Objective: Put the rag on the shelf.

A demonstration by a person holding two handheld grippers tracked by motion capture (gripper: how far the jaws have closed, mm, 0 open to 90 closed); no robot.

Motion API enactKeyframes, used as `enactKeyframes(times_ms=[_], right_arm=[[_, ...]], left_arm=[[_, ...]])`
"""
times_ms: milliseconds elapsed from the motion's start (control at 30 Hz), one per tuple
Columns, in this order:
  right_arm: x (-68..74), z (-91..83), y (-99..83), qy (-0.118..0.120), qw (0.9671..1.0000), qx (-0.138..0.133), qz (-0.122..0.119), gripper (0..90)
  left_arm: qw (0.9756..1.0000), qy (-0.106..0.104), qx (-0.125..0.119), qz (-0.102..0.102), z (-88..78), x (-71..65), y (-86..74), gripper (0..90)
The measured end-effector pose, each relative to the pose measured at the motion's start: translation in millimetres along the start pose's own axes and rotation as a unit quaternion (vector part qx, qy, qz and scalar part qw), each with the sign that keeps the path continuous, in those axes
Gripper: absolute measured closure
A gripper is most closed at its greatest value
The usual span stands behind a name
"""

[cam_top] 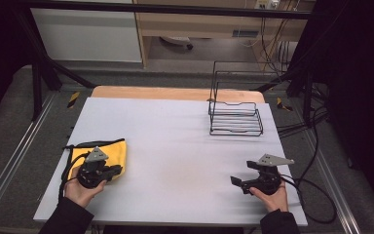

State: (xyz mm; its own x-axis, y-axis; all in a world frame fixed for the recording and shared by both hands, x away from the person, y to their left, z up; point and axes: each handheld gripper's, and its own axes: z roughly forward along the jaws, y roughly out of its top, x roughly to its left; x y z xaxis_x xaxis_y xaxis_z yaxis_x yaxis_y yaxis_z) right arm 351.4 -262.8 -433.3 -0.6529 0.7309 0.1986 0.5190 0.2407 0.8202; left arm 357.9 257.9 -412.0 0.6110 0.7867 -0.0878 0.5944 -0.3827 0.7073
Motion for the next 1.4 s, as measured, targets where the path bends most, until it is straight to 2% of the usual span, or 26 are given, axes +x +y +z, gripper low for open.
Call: enactKeyframes(times_ms=[133,167,200,367,500,600,733,833,867,1000,1100,1267,1400], right_arm=[[0.1,0.2,0.0,-0.001,1.0,0.0,0.0,3.0],[0.2,0.3,0.0,-0.001,1.0,0.0,0.002,3.0],[0.2,0.4,-0.1,-0.001,1.0,0.0,0.001,3.0],[0.3,0.1,0.0,-0.004,1.0,-0.002,0.001,3.1],[0.3,0.6,-0.1,-0.004,1.0,-0.001,0.0,3.2],[0.4,0.9,-0.2,-0.004,1.0,-0.001,0.0,3.3],[0.4,0.9,-0.1,-0.005,1.0,-0.001,0.0,3.4],[0.5,0.7,-0.1,-0.005,1.0,-0.001,0.0,3.4],[0.4,0.6,-0.1,-0.005,1.0,-0.001,0.0,3.5],[0.5,0.5,0.0,-0.006,1.0,-0.002,-0.001,3.5],[0.7,0.5,0.0,-0.007,1.0,-0.001,-0.001,3.5],[1.0,1.0,0.3,-0.007,1.0,-0.001,-0.004,3.6],[2.1,1.9,0.5,-0.01,0.9999,0.002,-0.006,3.7]], left_arm=[[0.9999,-0.003,-0.008,-0.007,2.8,-7.7,5.8,84.5],[0.9999,-0.003,-0.014,-0.009,5.8,-13.8,9.9,84.5],[0.9999,-0.003,-0.014,-0.009,5.8,-13.8,9.9,84.5],[0.9998,-0.007,-0.017,0.001,14.9,-32.1,17.8,84.5],[0.9998,-0.005,-0.019,-0.002,19.8,-39.3,20.8,84.4],[0.9998,-0.001,-0.019,0.002,24.9,-47.2,24.0,84.4],[0.9998,-0.012,-0.015,0.009,36.1,-62.7,31.6,84.3],[0.9997,-0.016,-0.018,0.011,40.1,-69.2,35.5,84.3],[0.9996,-0.018,-0.019,0.015,44.5,-76.5,39.1,84.2],[0.9994,-0.024,-0.017,0.018,51.9,-86.8,43.7,84.1],[0.9991,-0.03,-0.01,0.03,62.8,-98.8,47.3,84.0],[0.9986,-0.026,0.003,0.045,77.2,-104.2,45.0,82.9],[0.9978,-0.034,0.012,0.056,82.4,-102.9,42.3,78.1]])
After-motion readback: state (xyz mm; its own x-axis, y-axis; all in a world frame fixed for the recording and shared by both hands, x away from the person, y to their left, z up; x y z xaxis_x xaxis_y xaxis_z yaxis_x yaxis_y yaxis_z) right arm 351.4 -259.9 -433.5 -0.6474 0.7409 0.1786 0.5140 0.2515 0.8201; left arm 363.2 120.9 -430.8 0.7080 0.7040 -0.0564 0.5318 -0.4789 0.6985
